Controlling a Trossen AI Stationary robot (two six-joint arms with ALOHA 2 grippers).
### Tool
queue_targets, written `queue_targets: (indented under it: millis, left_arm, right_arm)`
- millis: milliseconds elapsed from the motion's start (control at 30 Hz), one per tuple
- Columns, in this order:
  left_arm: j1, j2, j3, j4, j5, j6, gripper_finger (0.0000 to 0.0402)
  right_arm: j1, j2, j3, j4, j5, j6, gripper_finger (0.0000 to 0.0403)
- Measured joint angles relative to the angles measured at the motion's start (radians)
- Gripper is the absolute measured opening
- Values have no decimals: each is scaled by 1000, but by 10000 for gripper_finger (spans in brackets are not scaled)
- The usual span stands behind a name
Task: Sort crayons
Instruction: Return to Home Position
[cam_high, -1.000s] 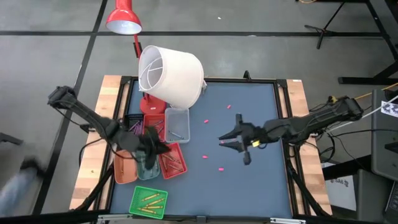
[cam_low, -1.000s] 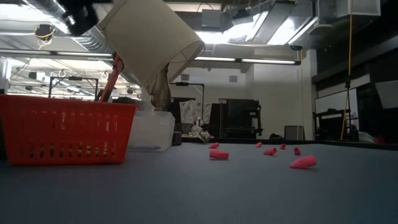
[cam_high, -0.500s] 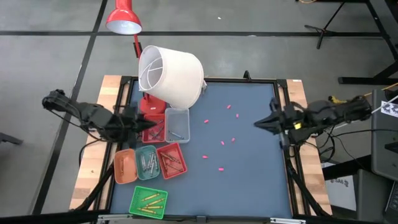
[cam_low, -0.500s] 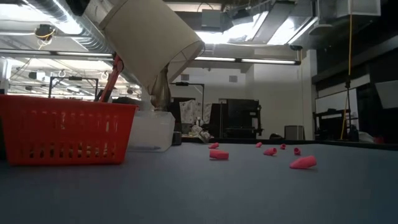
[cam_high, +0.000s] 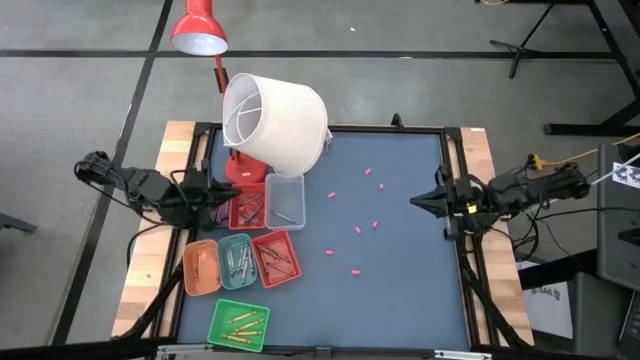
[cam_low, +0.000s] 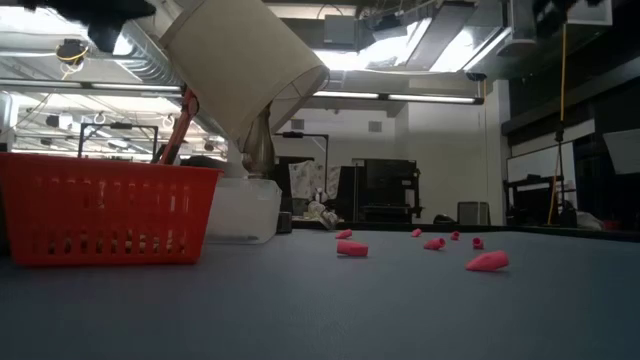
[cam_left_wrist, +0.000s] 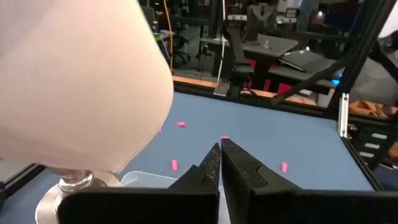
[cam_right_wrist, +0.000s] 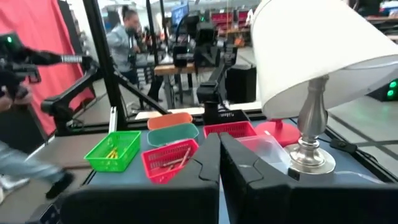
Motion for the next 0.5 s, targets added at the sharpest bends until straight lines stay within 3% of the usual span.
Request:
queue_targets:
  millis: [300, 500]
  left_arm:
    - [0, -186, -222, 152, -14, 86, 0]
    - [1, -309, -291, 161, -16, 138, 0]
  right_arm:
    - [0, -155, -258, 201, -2, 1, 2]
    - [0, -249, -389, 322, -2, -1, 2]
